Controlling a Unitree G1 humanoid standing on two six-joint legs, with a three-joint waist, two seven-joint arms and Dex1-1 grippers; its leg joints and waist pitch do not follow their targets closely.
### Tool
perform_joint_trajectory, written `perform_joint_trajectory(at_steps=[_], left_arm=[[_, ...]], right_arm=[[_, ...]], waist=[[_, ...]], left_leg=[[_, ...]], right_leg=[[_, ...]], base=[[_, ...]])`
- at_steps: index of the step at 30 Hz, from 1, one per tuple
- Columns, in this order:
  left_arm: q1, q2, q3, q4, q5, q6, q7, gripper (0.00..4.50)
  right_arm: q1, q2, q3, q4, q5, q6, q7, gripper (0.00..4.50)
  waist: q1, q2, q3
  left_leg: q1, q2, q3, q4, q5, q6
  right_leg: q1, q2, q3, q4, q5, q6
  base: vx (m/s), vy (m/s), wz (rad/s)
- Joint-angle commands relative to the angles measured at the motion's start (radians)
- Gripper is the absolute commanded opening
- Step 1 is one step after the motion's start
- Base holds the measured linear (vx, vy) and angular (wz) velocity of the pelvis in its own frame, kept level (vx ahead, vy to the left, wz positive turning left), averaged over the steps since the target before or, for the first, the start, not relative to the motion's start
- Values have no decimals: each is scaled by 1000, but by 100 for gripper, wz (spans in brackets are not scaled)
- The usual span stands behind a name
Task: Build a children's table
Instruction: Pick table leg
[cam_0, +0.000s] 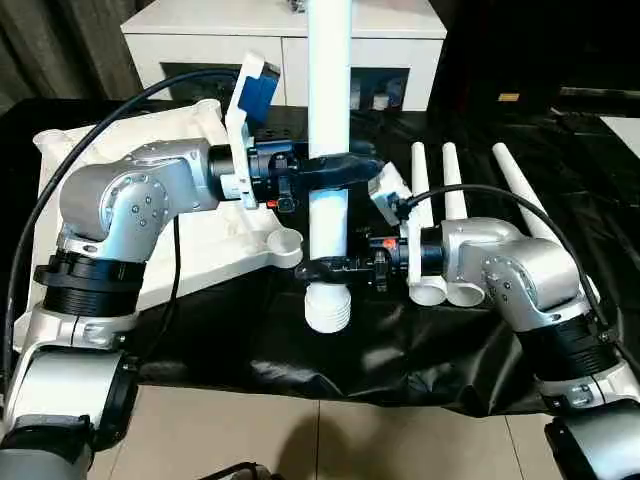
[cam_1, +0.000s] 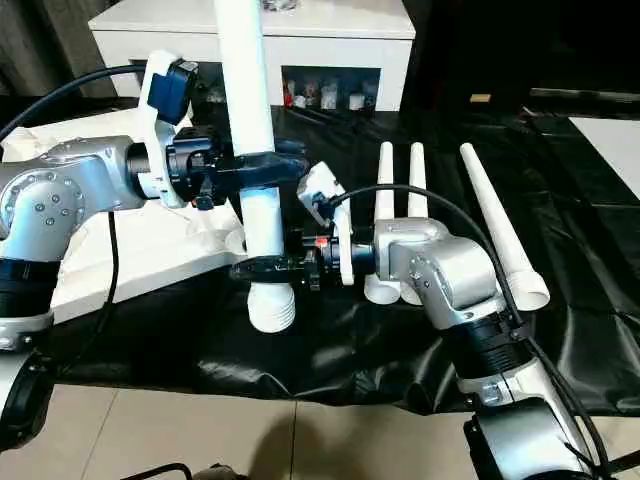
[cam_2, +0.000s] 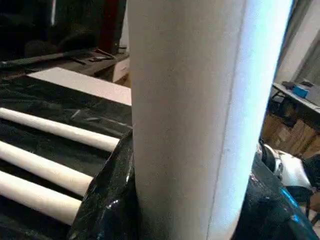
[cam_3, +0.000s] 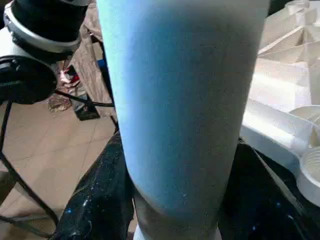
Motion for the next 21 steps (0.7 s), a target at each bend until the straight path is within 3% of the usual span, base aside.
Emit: perform_joint_trajectory(at_steps=[1, 10, 12, 21], left_arm=[[-24, 15, 8, -15, 7, -12, -18, 177], [-28, 19, 9, -11, 24, -33, -18, 177], [-25, 15, 21, -11, 15, -26, -8, 247], [15, 33, 65, -44, -36, 29, -6, 318]], right_arm=[[-5, -9, 10, -6, 3, 25, 13, 195], [-3, -4, 2, 2, 3, 25, -8, 186], [-3, 0, -12, 10, -3, 21, -27, 186], [38, -10, -105, -28, 43, 46, -77, 184]], waist=[[0, -8, -81], [-1, -5, -82], [-1, -4, -82], [0, -1, -82]], left_leg=[[16, 34, -9, -62, -51, 16], [16, 34, -10, -62, -51, 12], [16, 34, -10, -62, -53, 11], [18, 33, -10, -62, -62, 5]], right_leg=[[57, -70, 40, -59, 35, -255], [58, -70, 40, -59, 39, -256], [58, -69, 40, -58, 43, -258], [58, -67, 39, -58, 50, -260]], base=[[0, 0, 0], [0, 0, 0], [0, 0, 0], [0, 0, 0]])
